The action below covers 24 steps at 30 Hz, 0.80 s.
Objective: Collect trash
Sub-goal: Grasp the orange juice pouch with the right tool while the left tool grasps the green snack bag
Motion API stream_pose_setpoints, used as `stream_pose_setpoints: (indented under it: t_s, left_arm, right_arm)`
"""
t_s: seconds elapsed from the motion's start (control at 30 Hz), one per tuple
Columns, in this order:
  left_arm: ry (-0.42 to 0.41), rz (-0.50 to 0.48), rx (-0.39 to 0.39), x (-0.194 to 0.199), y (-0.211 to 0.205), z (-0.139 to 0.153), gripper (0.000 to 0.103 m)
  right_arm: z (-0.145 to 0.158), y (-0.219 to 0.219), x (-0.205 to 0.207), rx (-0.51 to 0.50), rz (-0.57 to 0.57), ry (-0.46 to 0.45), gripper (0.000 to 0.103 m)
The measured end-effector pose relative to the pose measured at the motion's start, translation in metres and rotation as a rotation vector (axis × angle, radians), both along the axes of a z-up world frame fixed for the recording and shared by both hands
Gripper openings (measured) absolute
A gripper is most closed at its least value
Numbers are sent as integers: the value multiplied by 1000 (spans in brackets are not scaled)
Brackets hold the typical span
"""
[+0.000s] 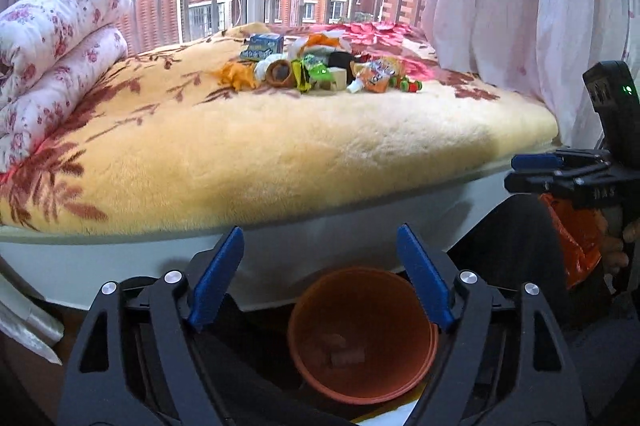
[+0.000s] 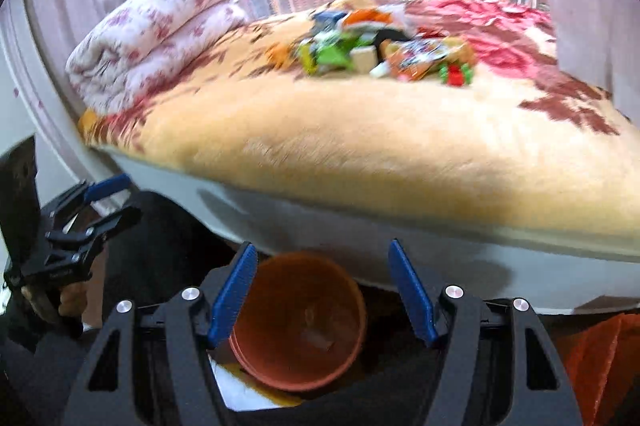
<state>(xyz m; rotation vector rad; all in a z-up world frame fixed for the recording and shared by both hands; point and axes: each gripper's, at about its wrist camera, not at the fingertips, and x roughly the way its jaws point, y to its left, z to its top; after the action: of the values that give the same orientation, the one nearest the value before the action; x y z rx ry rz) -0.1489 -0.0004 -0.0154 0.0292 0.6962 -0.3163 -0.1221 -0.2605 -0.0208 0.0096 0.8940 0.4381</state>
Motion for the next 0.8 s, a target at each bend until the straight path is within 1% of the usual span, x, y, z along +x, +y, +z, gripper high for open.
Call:
stream_pose_setpoints:
  t_s: [0.13, 0.17, 0.2, 0.3, 0.33, 0.43, 0.57, 0.63, 0.73, 0.8]
  left_arm:
    - [-10, -11, 19, 12, -6, 6, 78]
    - [-14, -13, 27, 19, -9, 9, 78]
    - [-17, -15, 31, 25, -10, 11, 79]
    - [-37, -21, 40, 48, -14, 21, 80]
    - [-40, -22, 41, 54, -15, 23, 81]
    - [-51, -14, 47, 87, -19, 30, 81]
    - [-62, 16, 43, 117, -19, 32, 81]
    - [-64, 28, 31, 128, -17, 32, 81]
    - [-53, 36, 20, 138, -16, 29, 81]
    - [-45, 31, 23, 142, -16, 25, 81]
  right_arm:
    - [11, -7, 27, 10, -37, -15, 68]
    - [15, -11, 44, 44, -50, -6, 68]
    - [18, -14, 52, 65, -57, -1, 68]
    - [31, -25, 103, 161, -114, 21, 68]
    - [34, -28, 114, 184, -122, 28, 68]
    - [39, -39, 175, 316, -168, 99, 68]
    - [31, -45, 239, 429, -242, 198, 68]
    - [22, -50, 269, 460, -300, 256, 68]
    - [2, -58, 310, 505, -386, 377, 68]
    - [-8, -60, 324, 518, -421, 427, 68]
